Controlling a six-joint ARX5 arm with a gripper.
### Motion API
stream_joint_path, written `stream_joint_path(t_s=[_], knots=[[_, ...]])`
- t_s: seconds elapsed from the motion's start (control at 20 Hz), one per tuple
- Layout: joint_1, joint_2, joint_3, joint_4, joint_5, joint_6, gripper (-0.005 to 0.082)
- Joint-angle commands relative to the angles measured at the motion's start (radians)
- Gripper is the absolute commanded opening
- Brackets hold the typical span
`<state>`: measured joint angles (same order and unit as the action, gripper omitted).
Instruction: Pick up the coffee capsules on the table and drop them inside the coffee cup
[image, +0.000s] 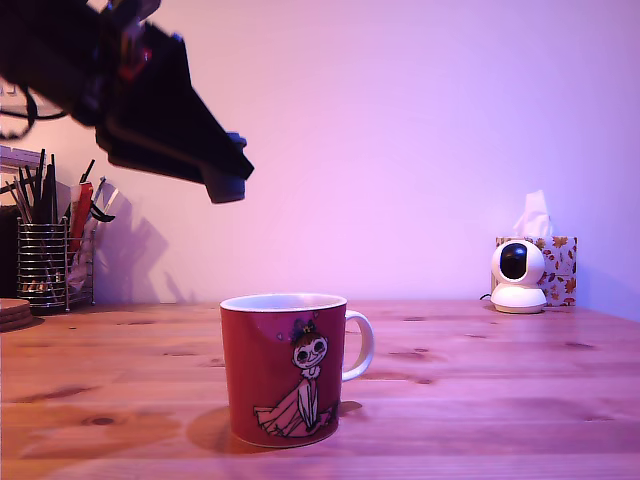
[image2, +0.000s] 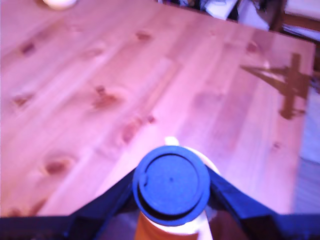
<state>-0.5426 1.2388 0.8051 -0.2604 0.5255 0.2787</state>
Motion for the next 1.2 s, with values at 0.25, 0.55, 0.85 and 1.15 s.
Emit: stream_joint_path(t_s=[0.25, 0.55, 0.85, 1.15], knots=[[-0.047, 0.097, 0.129, -0.138, -0.026, -0.003, 0.0128], [-0.087, 0.237, 0.221, -0.224, -0.082, -0.002, 0.0128], [-0.133, 0.323, 0.28, -0.294, -0.174, 0.001, 0.0128], [-0.165, 0.327, 0.282, -0.332, -0.24, 0.001, 0.0128]])
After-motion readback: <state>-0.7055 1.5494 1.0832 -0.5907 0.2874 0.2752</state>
